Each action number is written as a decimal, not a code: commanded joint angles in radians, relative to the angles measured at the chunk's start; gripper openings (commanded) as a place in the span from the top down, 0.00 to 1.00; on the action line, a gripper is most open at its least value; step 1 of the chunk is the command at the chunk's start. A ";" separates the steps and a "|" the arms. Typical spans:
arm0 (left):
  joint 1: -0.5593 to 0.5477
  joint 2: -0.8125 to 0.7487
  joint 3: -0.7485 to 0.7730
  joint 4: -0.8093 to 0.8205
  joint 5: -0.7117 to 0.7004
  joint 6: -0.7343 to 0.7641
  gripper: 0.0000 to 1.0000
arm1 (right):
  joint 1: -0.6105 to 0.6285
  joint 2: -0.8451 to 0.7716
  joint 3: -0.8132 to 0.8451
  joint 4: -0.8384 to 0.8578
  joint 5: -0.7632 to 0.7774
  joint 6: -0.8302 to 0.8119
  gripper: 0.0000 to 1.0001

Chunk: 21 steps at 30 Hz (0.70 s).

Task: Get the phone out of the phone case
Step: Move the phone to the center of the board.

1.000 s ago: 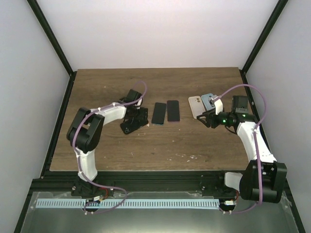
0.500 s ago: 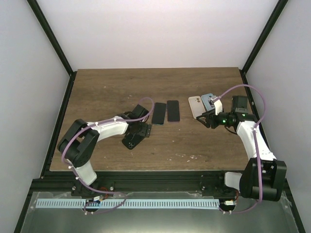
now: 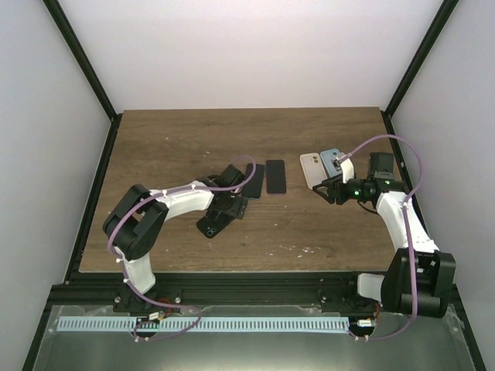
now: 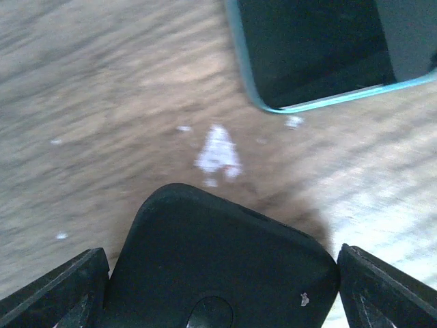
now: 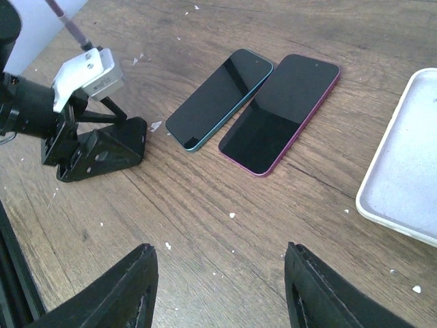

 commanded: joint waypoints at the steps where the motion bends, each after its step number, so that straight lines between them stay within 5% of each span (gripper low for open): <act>1: -0.168 -0.004 -0.062 0.024 0.248 0.008 0.10 | -0.010 0.022 0.020 -0.011 -0.015 -0.018 0.49; 5: -0.310 -0.071 -0.102 0.009 0.228 -0.040 0.12 | -0.011 0.031 0.023 -0.018 -0.021 -0.022 0.48; 12: -0.507 -0.259 -0.121 -0.135 -0.090 -0.255 0.09 | -0.012 0.033 0.026 -0.023 -0.032 -0.025 0.49; 21: -0.635 -0.385 -0.257 -0.187 -0.066 -0.456 0.13 | -0.011 0.038 0.026 -0.024 -0.035 -0.029 0.48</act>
